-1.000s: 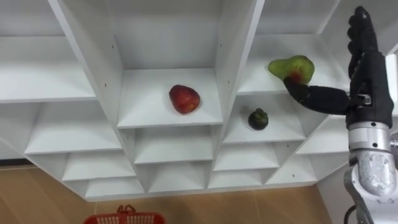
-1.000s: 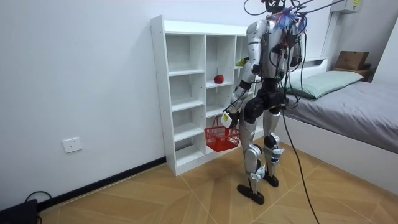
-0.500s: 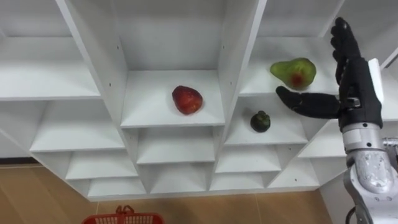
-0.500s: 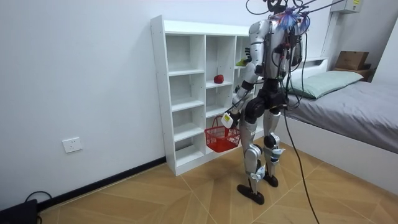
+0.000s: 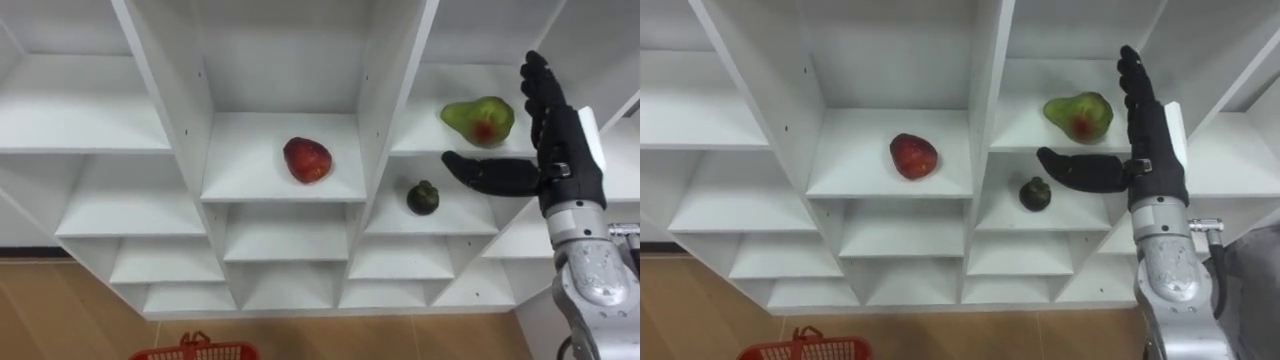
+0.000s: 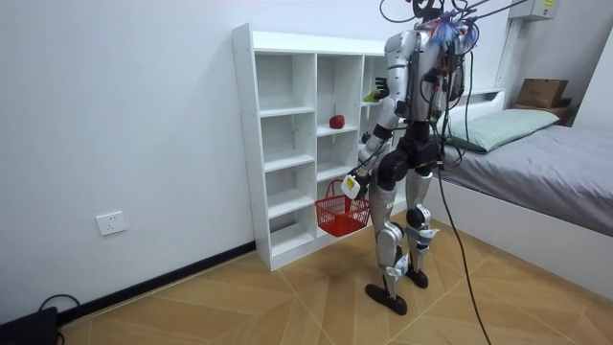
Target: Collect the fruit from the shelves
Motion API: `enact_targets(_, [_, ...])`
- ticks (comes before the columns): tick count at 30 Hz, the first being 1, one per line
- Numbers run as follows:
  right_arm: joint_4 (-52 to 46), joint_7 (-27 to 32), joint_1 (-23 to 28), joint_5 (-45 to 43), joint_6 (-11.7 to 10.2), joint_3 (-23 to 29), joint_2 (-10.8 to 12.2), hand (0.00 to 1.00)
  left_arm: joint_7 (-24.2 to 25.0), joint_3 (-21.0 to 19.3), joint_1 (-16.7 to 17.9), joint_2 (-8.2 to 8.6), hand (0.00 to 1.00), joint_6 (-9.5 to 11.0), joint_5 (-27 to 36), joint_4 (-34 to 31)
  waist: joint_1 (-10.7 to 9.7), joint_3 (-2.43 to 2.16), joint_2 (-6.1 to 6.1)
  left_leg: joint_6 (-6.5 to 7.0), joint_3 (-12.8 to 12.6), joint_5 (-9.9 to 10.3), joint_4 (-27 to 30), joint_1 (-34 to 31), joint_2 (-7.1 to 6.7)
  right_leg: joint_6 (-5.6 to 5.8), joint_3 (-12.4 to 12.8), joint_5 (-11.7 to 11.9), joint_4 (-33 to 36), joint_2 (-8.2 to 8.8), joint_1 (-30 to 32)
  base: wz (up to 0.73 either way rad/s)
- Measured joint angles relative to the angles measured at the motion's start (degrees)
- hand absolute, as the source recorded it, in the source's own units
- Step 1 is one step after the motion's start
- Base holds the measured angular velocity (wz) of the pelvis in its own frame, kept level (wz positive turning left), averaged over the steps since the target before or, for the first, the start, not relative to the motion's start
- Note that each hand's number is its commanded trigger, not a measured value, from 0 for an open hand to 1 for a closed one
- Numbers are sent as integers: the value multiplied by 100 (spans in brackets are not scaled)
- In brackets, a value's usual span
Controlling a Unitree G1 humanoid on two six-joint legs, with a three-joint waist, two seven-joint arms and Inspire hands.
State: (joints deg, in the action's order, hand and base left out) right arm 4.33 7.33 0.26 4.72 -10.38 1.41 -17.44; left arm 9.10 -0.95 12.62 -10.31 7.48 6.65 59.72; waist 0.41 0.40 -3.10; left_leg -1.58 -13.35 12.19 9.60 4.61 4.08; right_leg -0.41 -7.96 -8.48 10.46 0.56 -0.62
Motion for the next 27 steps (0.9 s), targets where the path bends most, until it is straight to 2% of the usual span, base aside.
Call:
enact_targets(5, [268,1,-205,418,51,34,-2,0,-25,-2,19,-1,100,-19,-2,-31,-14,-6,-11,0,33,0,-5,-33,-5,-2,-43,2,-73,1,-43,5])
enact_targets(9, [493,-35,-375,678,104,45,4,0,-18,-6,-5,1,100,-110,-4,-65,12,-14,-4,-1,52,-1,-9,-27,-5,-2,-59,2,-80,-1,-39,3])
enact_targets(17, [1087,-136,-805,736,178,92,2,0,37,-79,-13,14,100,-182,2,-67,11,-16,-4,-2,105,-1,-14,-17,-2,-6,-105,4,-65,2,-66,2])
enact_targets(27, [1194,-383,-825,1070,283,208,-4,0,43,-119,-1,14,100,-218,16,-68,10,-20,-31,1,127,-3,1,-19,-15,1,-144,-1,-94,21,-118,0])
